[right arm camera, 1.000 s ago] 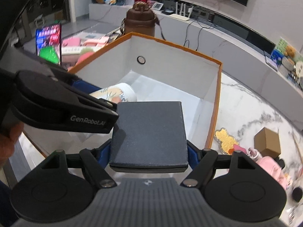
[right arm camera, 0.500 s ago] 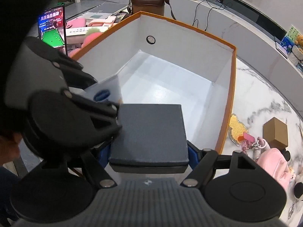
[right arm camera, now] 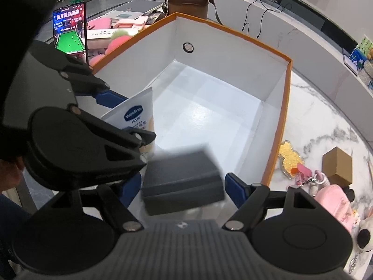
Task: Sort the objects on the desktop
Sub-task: 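Carry the bottle and grey box into the white storage box and release both, then withdraw both tools from the storage box back to the table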
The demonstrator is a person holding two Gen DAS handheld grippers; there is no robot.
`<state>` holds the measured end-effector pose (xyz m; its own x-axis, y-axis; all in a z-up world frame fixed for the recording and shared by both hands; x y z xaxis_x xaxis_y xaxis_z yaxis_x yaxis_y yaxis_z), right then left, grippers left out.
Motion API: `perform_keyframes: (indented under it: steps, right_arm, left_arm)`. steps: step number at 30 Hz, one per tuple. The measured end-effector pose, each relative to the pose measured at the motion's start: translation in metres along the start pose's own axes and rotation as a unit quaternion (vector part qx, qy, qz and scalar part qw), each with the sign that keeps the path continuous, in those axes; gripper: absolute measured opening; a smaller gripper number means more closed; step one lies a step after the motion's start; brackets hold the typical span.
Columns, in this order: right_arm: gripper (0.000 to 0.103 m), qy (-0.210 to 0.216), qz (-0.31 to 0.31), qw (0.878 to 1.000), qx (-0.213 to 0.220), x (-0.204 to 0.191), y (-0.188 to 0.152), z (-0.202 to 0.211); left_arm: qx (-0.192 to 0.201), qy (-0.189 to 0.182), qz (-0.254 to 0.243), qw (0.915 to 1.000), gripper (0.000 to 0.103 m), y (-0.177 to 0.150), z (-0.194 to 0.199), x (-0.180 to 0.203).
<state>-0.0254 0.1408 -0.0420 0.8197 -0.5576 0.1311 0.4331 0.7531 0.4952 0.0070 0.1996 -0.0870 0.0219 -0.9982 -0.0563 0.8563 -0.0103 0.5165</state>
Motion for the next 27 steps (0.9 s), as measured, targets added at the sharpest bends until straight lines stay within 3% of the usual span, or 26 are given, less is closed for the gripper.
perform_keyframes:
  steps: [1, 2, 8, 12, 17, 19, 22, 25, 27]
  right_arm:
    - [0.081, 0.0, -0.001, 1.0, 0.002, 0.005, 0.005, 0.001]
    - [0.082, -0.001, -0.001, 1.0, 0.005, 0.007, 0.006, 0.002]
    - [0.082, 0.006, -0.02, 0.999, 0.038, 0.019, 0.007, 0.019]
    - [0.082, 0.038, -0.061, 0.994, 0.078, 0.036, 0.008, 0.041]
    - [0.082, 0.019, -0.101, 0.988, 0.116, 0.071, -0.001, 0.068]
    - [0.083, 0.011, -0.12, 0.985, 0.122, 0.087, -0.008, 0.073]
    - [0.083, -0.002, -0.138, 0.983, 0.123, 0.104, -0.018, 0.077]
    - [0.083, -0.006, -0.144, 0.982, 0.123, 0.113, -0.027, 0.08]
    - [0.083, -0.006, -0.146, 0.982, 0.123, 0.116, -0.032, 0.082]
  left_arm:
    - [0.006, 0.003, 0.002, 1.0, 0.071, 0.001, 0.002, -0.001]
    - [0.013, 0.006, 0.006, 0.9999, 0.072, 0.003, 0.005, -0.003]
    - [0.039, 0.003, 0.036, 0.9986, 0.073, 0.008, 0.016, -0.012]
    - [0.052, 0.012, 0.041, 0.9978, 0.075, 0.012, 0.021, -0.012]
    - [0.06, 0.012, 0.04, 0.9973, 0.076, 0.015, 0.026, -0.006]
    - [0.066, -0.005, 0.04, 0.997, 0.076, 0.016, 0.032, 0.001]
    - [0.079, -0.081, 0.054, 0.9921, 0.076, 0.019, 0.042, 0.016]
    - [0.088, -0.066, 0.041, 0.9931, 0.072, 0.02, 0.046, 0.021]
    - [0.127, -0.056, 0.026, 0.99, 0.069, 0.026, 0.062, 0.025]
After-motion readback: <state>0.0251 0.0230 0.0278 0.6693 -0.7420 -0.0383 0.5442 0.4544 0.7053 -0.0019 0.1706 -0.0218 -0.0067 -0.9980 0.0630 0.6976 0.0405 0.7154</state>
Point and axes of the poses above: each gripper's, at about its wrist camera, not at the fingertips, and z roughly against the way its jaws point, x to its right, y to its top, the point moved 9 cm from there along -z, roughly the way its jaws point, and after that the axes turned 4 degrees about -y, right-handed, at the moved point
